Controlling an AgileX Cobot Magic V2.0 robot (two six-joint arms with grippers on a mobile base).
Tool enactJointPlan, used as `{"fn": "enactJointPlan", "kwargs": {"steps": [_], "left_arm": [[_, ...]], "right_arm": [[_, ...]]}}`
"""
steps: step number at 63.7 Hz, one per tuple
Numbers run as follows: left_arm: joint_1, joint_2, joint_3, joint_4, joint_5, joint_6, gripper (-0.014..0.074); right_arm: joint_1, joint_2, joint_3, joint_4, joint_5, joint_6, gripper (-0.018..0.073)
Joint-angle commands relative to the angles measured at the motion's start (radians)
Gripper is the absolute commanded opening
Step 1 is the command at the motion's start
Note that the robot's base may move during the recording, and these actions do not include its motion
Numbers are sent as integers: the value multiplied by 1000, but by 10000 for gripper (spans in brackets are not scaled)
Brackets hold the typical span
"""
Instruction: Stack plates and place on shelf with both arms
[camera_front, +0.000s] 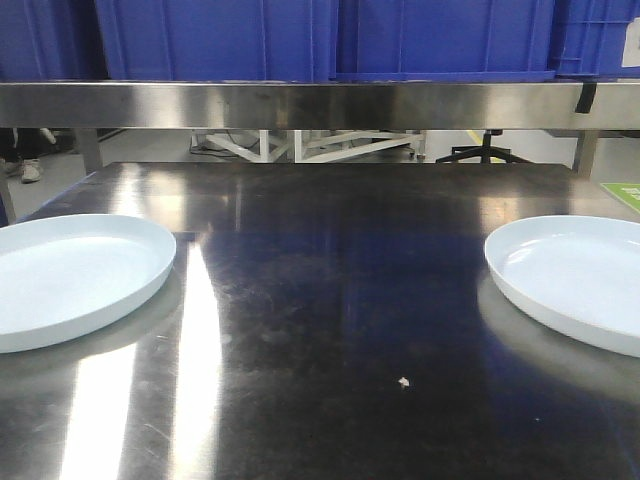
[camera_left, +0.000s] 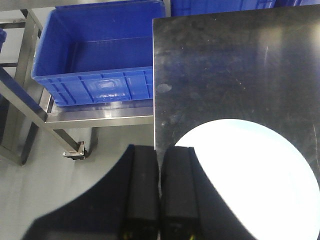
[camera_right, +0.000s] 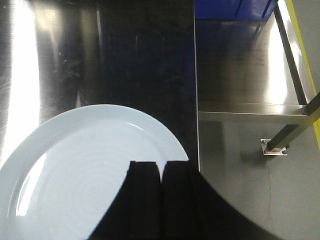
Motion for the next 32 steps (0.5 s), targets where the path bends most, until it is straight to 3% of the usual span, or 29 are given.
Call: {"fn": "enactJointPlan", "kwargs": {"steps": [1, 4, 15, 24, 32], "left_arm": [[-6, -12, -36, 7, -77, 0, 96], [-6, -12, -36, 11, -81, 0, 96], [-6, -12, -36, 2, -86, 0, 97], [-6, -10, -36, -10, -86, 0, 194], [-6, 16, -36, -10, -81, -2, 449]], "right_arm": [[-1, -8, -37, -4, -64, -11, 71], [-1, -8, -37, -4, -64, -11, 130], [-1, -1, -37, 2, -48, -10, 491], [-1, 2, -37, 2, -16, -10, 497], [-1, 2, -37, 2, -26, -10, 497]]}}
